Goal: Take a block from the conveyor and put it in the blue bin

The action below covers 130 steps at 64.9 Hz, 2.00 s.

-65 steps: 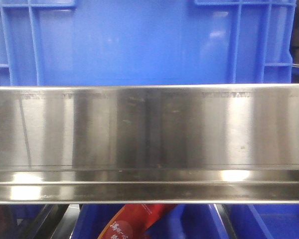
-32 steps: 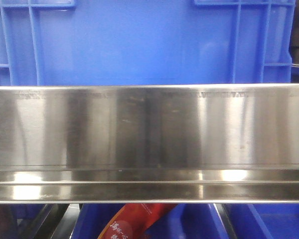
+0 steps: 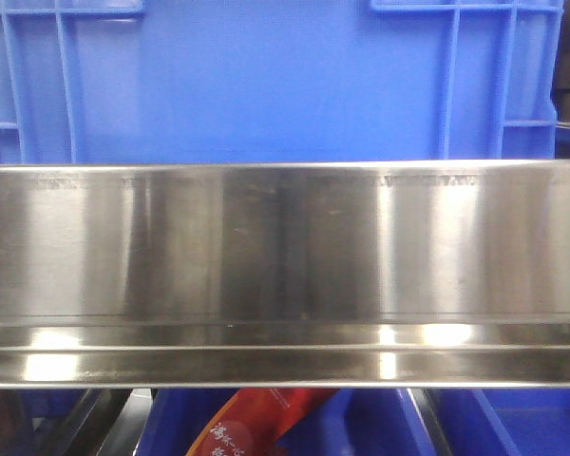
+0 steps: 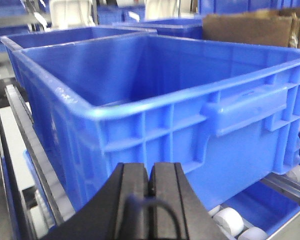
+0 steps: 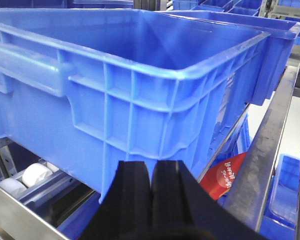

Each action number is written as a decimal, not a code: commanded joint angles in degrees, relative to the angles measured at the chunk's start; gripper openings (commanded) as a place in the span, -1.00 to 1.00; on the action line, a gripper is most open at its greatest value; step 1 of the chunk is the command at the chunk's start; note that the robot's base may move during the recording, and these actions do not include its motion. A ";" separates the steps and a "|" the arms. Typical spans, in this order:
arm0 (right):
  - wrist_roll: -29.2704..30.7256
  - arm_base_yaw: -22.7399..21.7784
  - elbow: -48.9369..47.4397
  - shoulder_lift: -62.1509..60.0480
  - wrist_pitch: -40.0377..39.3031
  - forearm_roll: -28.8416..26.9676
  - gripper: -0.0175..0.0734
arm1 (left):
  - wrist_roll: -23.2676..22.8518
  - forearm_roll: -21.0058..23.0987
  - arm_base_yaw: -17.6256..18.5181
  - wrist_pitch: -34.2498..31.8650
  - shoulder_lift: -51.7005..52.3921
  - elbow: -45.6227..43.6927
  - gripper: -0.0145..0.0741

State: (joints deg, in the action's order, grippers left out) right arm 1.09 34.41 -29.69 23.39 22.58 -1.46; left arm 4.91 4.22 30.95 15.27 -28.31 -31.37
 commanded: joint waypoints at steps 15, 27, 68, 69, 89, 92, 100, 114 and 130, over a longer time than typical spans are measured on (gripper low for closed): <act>0.57 0.09 0.78 -0.69 -6.32 0.55 -0.97 | -0.29 1.32 0.33 -5.42 2.50 2.78 -0.92; 0.57 0.09 0.78 -0.69 -6.47 0.55 -0.97 | -0.29 1.32 0.33 -5.57 2.50 2.78 -0.92; 0.57 0.09 0.78 -0.69 -6.58 0.55 -0.97 | -0.29 0.53 -9.78 -5.60 8.06 7.63 -0.92; 0.57 0.09 0.78 -0.69 -6.58 0.55 -0.97 | -0.29 0.53 -10.97 -5.60 8.93 8.34 -0.92; 0.57 0.09 0.78 -0.69 -6.58 0.55 -0.97 | -0.29 0.53 -26.17 -5.60 22.18 19.71 -0.92; 0.57 0.09 0.78 -0.69 -6.58 0.55 -0.97 | -0.29 0.53 -28.17 -5.60 24.08 21.26 -0.92; 0.57 0.09 0.78 -0.69 -6.58 0.55 -0.97 | -0.29 0.64 -32.41 -6.94 27.44 25.43 -0.92; 0.57 0.09 0.78 -0.69 -6.58 0.55 -0.97 | -0.29 0.64 -33.63 -16.22 28.31 31.37 -0.92; 0.57 0.09 0.78 -0.69 -6.85 0.55 -0.97 | -0.29 0.64 -33.53 -14.83 28.31 31.37 -0.92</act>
State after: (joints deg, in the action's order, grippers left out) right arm 1.09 34.41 -28.91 23.03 17.32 -1.36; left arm 4.91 4.90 -2.44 1.75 -0.35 0.00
